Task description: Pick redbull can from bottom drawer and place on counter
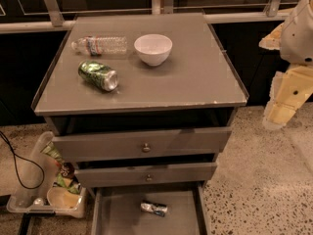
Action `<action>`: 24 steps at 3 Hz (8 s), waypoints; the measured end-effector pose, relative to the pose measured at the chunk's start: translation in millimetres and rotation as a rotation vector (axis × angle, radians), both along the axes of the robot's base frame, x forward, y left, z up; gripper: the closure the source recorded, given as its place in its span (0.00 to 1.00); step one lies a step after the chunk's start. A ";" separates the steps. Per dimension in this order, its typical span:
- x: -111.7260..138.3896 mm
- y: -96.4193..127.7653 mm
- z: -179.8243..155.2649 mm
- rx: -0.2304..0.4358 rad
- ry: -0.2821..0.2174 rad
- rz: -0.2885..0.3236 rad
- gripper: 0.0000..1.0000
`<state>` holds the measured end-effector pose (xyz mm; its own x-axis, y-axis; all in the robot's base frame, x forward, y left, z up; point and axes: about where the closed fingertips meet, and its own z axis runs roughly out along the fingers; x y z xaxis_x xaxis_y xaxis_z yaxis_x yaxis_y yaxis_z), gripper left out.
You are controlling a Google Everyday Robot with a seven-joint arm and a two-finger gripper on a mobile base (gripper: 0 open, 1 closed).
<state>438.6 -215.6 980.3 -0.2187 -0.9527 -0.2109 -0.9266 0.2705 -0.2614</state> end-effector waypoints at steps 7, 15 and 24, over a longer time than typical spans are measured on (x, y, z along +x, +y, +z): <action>-47.4 7.7 -87.4 0.250 -0.101 0.110 0.00; 35.6 42.9 -382.1 0.637 -0.095 0.209 0.00; 12.0 103.1 -646.3 0.640 -0.153 0.222 0.00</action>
Offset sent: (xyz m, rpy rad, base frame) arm -0.0099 -0.0023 -0.0204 0.0442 0.0076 0.0164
